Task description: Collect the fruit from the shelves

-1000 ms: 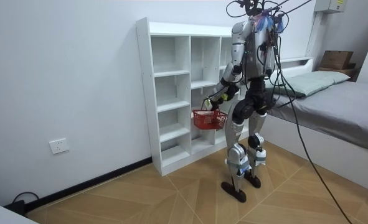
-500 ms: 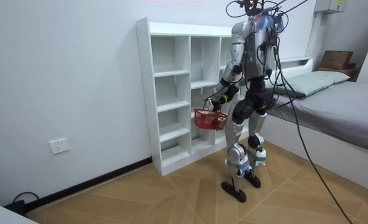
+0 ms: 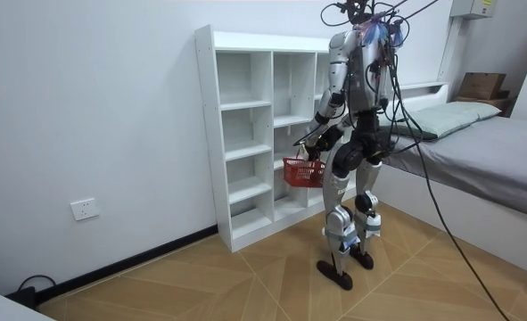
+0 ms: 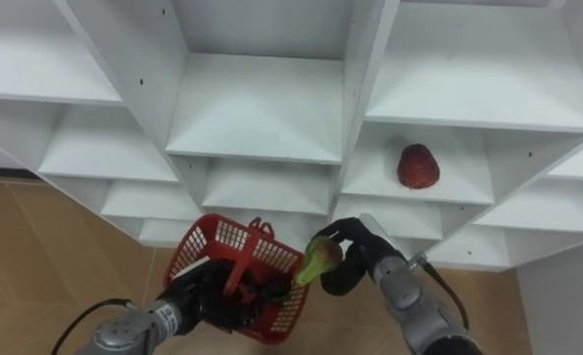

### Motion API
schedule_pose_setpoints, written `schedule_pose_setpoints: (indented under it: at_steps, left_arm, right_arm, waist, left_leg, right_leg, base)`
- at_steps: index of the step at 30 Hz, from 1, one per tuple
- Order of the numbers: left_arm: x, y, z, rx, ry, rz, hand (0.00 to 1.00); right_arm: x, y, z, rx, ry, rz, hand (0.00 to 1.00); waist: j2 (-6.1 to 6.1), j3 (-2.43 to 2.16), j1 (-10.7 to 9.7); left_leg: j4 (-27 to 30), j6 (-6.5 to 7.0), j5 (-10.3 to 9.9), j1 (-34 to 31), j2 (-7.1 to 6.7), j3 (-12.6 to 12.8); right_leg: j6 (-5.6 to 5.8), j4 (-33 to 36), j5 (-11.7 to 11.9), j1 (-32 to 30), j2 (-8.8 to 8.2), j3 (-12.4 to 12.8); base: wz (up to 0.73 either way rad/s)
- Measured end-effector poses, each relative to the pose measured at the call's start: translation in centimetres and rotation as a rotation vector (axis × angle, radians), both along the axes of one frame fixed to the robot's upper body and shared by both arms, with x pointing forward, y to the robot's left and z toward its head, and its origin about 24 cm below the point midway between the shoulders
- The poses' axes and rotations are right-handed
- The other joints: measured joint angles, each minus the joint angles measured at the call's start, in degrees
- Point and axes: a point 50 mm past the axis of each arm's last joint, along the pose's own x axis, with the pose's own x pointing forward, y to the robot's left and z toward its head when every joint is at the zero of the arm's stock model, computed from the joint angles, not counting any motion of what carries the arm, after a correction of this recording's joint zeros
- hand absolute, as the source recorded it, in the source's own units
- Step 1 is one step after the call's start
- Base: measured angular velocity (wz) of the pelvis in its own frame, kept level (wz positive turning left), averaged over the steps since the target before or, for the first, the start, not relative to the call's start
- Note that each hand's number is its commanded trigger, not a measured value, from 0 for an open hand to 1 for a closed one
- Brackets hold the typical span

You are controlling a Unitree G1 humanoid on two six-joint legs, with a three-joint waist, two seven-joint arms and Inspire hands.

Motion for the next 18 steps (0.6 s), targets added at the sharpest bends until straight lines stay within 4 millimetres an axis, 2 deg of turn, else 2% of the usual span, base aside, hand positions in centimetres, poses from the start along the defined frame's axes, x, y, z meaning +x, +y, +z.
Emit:
schedule_pose_setpoints:
  at_steps: [9, 18]
  left_arm:
    - [-0.2, -1.6, 0.1, -0.017, 0.005, -0.096, 1.0]
    - [-0.1, -2.0, 0.1, -0.019, 0.007, -0.119, 1.0]
  right_arm:
    - [0.1, 0.8, -0.1, -0.005, 0.004, 0.037, 1.0]
    - [-0.1, 1.4, -0.3, -0.011, 0.023, 0.058, 1.0]
  waist:
    - [0.33, 0.19, 0.0]
    - [0.83, 0.23, 0.2]
  left_leg:
    - [0.3, 0.0, 0.0, -1.6, 0.01, -0.8]
    - [1.2, 0.0, 0.0, -2.6, 0.01, -0.7]
  right_leg:
    - [-0.03, 0.1, 0.0, -1.0, -0.12, -1.4]
    - [-0.06, 0.6, 0.0, -1.7, -0.18, -1.4]
  base:
    - [0.07]
    - [0.0]
